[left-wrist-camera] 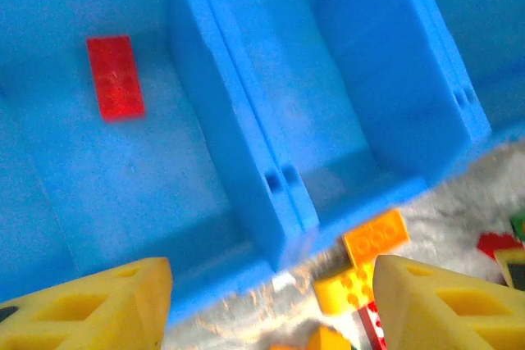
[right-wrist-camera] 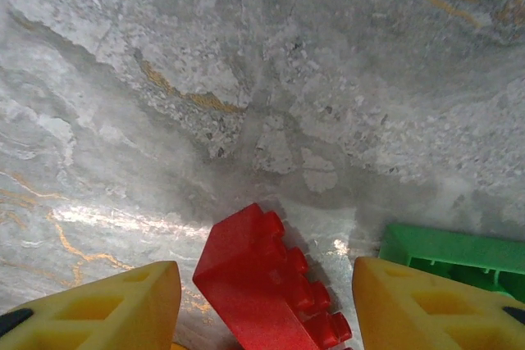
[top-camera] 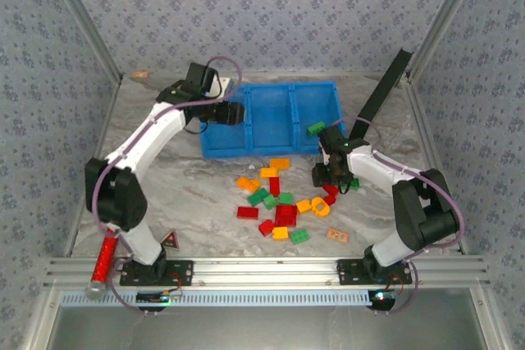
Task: Sort the legos into containers by color
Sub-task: Pick up the lego from the middle-right of the table.
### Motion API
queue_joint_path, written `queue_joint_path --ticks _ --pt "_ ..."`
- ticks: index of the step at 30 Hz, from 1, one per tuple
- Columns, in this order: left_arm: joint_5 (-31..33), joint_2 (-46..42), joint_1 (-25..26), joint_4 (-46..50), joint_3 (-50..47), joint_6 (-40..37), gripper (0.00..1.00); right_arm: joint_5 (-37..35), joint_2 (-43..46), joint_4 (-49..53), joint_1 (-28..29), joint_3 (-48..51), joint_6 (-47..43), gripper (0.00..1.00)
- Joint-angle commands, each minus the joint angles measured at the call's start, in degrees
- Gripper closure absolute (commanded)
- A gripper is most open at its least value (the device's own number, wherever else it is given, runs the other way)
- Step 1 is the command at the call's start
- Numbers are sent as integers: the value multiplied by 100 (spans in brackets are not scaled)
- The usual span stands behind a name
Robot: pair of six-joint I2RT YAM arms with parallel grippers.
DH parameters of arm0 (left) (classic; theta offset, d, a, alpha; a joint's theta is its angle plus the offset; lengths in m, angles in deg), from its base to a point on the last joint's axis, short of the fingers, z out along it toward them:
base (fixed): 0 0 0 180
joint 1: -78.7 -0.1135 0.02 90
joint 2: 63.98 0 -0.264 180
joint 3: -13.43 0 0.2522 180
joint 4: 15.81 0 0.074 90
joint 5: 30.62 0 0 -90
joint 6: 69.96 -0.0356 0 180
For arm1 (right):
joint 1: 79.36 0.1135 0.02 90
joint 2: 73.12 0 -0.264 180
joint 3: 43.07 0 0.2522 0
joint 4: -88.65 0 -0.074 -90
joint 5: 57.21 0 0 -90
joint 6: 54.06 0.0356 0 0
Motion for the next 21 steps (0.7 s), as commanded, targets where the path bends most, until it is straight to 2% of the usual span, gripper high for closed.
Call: queue_joint_path --ticks 1,7,11,15,21 --pt "113 -626 81 156 -504 63 34 -80 -186 265 0 -83 142 42" --pt "288 -1458 217 280 -1498 462 34 49 -514 279 51 -135 160 46" --pt "332 -1779 439 138 -2162 971 34 78 -634 302 87 -203 158 53" --pt "332 -1805 750 2 -2601 1266 34 71 -662 324 123 -250 143 60" --pt "436 -1790 923 -258 -2971 1537 34 22 -429 650 257 -535 81 68"
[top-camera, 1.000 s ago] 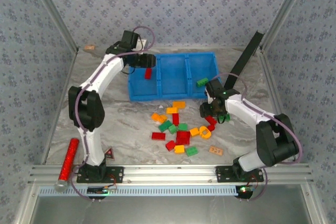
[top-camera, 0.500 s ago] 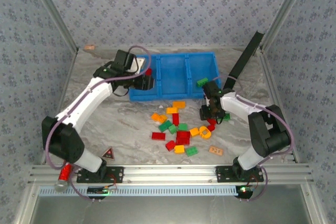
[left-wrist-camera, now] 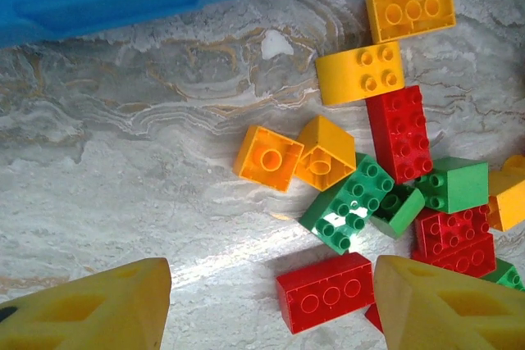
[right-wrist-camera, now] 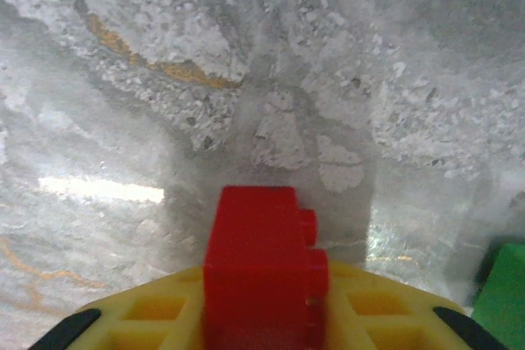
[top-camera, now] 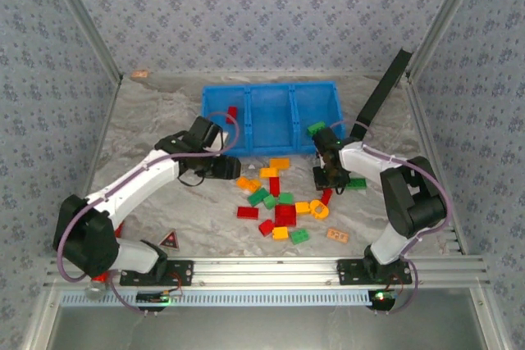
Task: Sort the legos into containers by color
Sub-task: Pick up the lego from the middle-right of the table, then place the lego in the container.
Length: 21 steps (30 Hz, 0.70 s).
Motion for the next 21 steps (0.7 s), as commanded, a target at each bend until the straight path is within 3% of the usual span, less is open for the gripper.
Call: queue_joint_path --ticks 1,6,11,21 --pt "192 -111 59 -286 -199 331 34 -22 227 476 157 -401 -43 69" --pt "382 -198 119 -794 -703 502 33 -150 632 949 418 -1243 -136 71" --pt "548 -87 149 -989 -906 605 33 -318 462 1135 898 -2683 -488 71" --pt "543 -111 162 -1943 -1701 1186 33 -122 -1591 676 1657 -5810 -1376 71"
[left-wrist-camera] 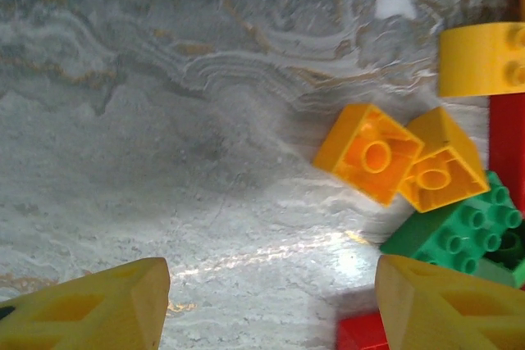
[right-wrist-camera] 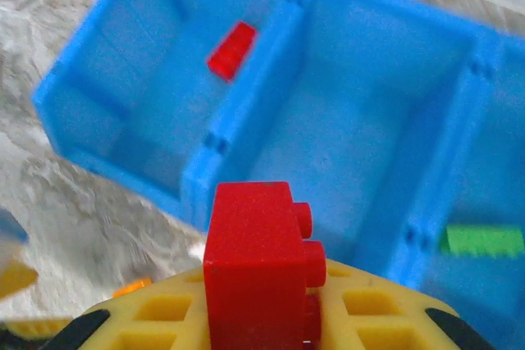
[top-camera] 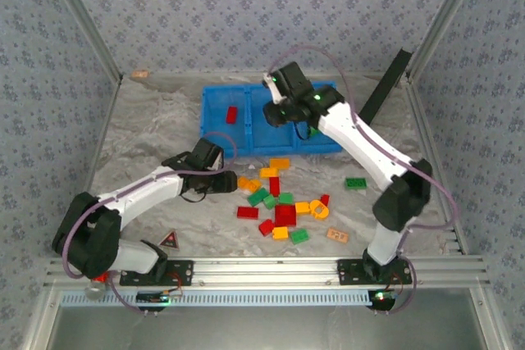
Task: Sort the legos into containers by color
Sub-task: Place the lego in the container.
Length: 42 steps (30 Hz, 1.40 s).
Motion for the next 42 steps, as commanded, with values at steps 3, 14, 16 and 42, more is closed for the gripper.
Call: queue_joint_path --ticks 3,14,16,42 --pt "3 -125 52 -765 -301 474 33 229 -1481 106 385 -1625 -694 71" --pt "-30 -910 62 -689 -859 641 33 459 -3215 -468 601 -2835 -1590 71" --pt "-71 -1154 58 -756 -1019 704 33 414 -3476 -428 603 -3025 -1671 71" --pt "657 -233 242 -241 245 1744 31 337 -2683 -682 701 -2419 -1940 50"
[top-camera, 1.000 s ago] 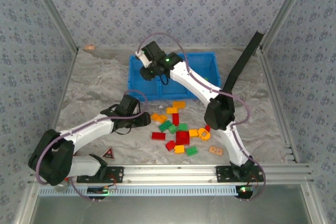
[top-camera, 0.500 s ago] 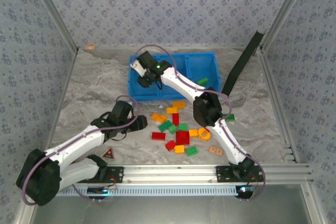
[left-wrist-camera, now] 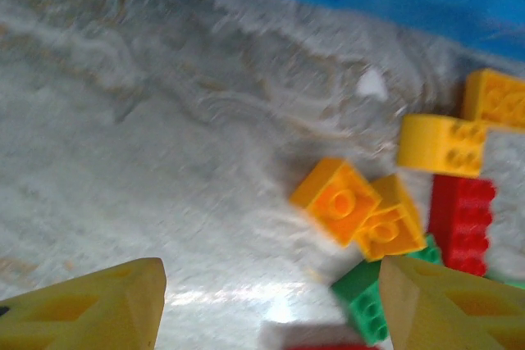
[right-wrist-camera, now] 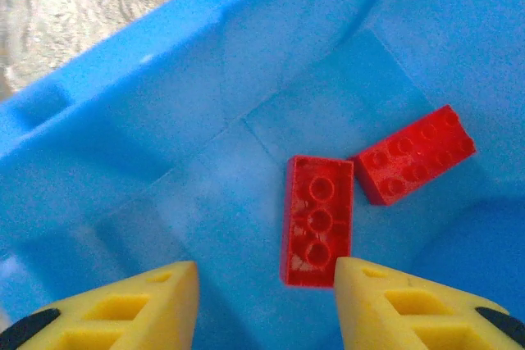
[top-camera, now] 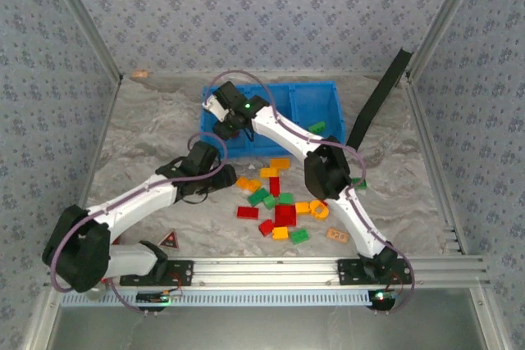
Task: Sort the legos into containers by color
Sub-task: Pick up the lego from the center of the table.
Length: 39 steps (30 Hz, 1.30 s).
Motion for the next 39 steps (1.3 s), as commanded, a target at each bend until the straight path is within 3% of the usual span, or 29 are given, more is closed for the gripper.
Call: queue_joint_path --ticks 1,11,23,33,39 --pt "199 338 111 223 442 411 31 52 925 -151 31 216 20 49" --pt "300 1615 540 668 1356 1178 30 -214 2704 -166 -444 1804 1000 44" --pt "290 2751 593 1159 2159 1447 28 -335 5703 -800 -1055 5862 2402 38" --pt "70 3285 647 1219 2220 1757 30 -131 6680 -652 -1282 7526 3100 32" --pt "-130 3583 655 1196 2232 1749 44 107 7024 -374 -1363 8092 3446 26"
